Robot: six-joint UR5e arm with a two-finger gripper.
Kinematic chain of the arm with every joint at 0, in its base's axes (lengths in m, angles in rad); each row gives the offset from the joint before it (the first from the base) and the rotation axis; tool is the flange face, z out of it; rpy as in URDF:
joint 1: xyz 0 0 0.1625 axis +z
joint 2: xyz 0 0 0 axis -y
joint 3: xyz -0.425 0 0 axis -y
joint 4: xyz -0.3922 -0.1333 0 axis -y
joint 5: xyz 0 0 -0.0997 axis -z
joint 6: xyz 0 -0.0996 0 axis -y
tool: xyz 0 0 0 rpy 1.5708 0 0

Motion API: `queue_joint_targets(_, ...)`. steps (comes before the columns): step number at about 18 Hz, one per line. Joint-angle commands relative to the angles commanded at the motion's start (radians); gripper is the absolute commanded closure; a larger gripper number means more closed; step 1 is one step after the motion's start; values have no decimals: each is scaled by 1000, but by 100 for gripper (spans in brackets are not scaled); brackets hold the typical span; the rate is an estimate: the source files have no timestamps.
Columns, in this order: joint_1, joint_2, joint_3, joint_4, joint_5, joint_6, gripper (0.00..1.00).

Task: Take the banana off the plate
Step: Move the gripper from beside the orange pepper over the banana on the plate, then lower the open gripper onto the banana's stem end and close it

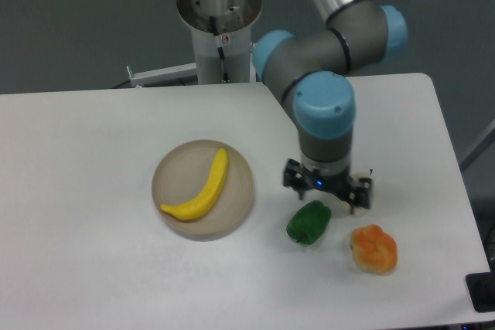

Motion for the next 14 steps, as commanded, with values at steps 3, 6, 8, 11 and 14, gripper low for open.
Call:
queue_joint_targets(3, -3, 43, -86, 9, -49, -9, 0)
queue_joint_targets(6, -37, 58, -172, 66, -54, -37, 0)
queue_joint_targets(8, -81, 55, -224, 162, -54, -64, 0)
queue_joint_targets(11, -121, 43, -284, 250, -45, -101, 0)
queue_joint_targets(14, -133, 43, -335, 281, -40, -106, 0)
